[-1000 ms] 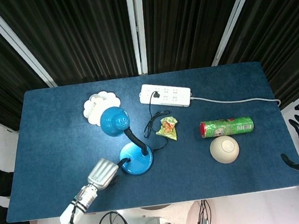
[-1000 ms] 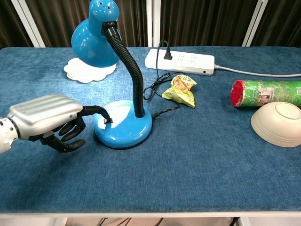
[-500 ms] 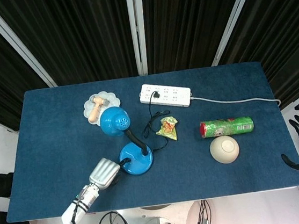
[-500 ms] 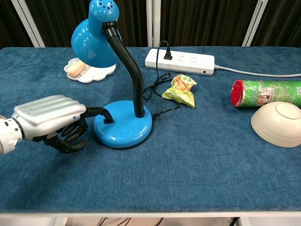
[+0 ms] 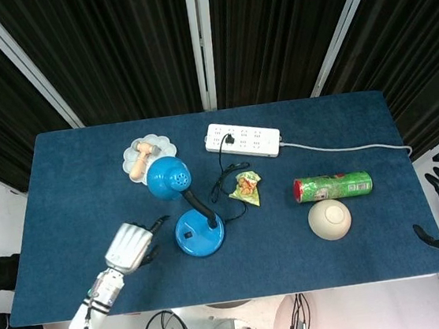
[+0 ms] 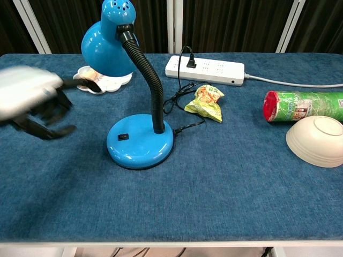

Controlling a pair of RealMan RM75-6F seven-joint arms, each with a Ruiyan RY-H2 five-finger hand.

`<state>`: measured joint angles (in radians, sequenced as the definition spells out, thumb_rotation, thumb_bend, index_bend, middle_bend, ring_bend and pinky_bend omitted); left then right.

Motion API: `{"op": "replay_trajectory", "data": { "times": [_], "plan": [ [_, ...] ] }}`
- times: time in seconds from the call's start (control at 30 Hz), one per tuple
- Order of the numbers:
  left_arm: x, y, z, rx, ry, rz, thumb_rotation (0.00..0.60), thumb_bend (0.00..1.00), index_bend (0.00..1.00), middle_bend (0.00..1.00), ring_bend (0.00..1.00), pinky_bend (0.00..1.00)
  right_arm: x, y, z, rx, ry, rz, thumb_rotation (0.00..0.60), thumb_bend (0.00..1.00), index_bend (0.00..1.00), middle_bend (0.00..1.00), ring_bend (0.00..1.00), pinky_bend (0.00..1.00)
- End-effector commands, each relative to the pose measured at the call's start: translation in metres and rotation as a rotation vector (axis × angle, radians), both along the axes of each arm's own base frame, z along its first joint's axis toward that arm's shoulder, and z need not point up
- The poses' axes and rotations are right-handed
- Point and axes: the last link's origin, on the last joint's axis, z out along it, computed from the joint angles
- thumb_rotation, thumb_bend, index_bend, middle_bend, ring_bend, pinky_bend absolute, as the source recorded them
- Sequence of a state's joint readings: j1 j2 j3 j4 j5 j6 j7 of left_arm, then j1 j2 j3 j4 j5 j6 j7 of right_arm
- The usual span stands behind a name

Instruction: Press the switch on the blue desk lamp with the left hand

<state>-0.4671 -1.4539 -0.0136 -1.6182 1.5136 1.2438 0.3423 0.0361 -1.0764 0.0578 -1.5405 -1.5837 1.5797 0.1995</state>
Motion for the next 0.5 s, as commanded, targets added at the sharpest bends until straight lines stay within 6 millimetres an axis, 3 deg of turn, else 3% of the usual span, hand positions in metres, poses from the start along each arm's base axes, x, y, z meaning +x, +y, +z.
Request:
{"op": "replay_trajectory", "data": {
  "times": [0.03, 0.07, 0.17, 0.2, 0.3, 0.5],
  "plan": [
    [-0.027, -0.015, 0.051, 0.137, -0.046, 0.069, 0.600, 0.14, 0.21, 0.66, 0.62, 0.65, 0.005, -0.004, -0.006, 0.014, -0.009, 0.006, 0.600, 0.18, 0.00, 0.00, 0.00, 0.00],
    [-0.033, -0.017, 0.059, 0.165, -0.040, 0.085, 0.600, 0.12, 0.21, 0.60, 0.56, 0.61, 0.007, -0.005, -0.007, 0.016, -0.009, 0.012, 0.600, 0.18, 0.00, 0.00, 0.00, 0.00],
    [-0.054, -0.027, 0.085, 0.243, -0.009, 0.181, 0.600, 0.07, 0.19, 0.28, 0.20, 0.39, 0.013, -0.004, -0.013, 0.028, 0.003, 0.037, 0.600, 0.18, 0.00, 0.00, 0.00, 0.00],
    [-0.060, -0.031, 0.093, 0.258, -0.008, 0.219, 0.600, 0.05, 0.16, 0.14, 0.07, 0.25, 0.014, -0.003, -0.015, 0.035, 0.008, 0.042, 0.600, 0.18, 0.00, 0.00, 0.00, 0.00],
    [-0.075, -0.039, 0.119, 0.326, -0.029, 0.294, 0.600, 0.03, 0.10, 0.00, 0.00, 0.08, 0.015, 0.001, -0.021, 0.059, 0.035, 0.046, 0.600, 0.18, 0.00, 0.00, 0.00, 0.00],
    [-0.102, -0.055, 0.147, 0.376, -0.052, 0.391, 0.600, 0.03, 0.08, 0.00, 0.00, 0.06, 0.009, 0.003, -0.021, 0.038, 0.082, 0.012, 0.600, 0.18, 0.00, 0.00, 0.00, 0.00]
  ]
}}
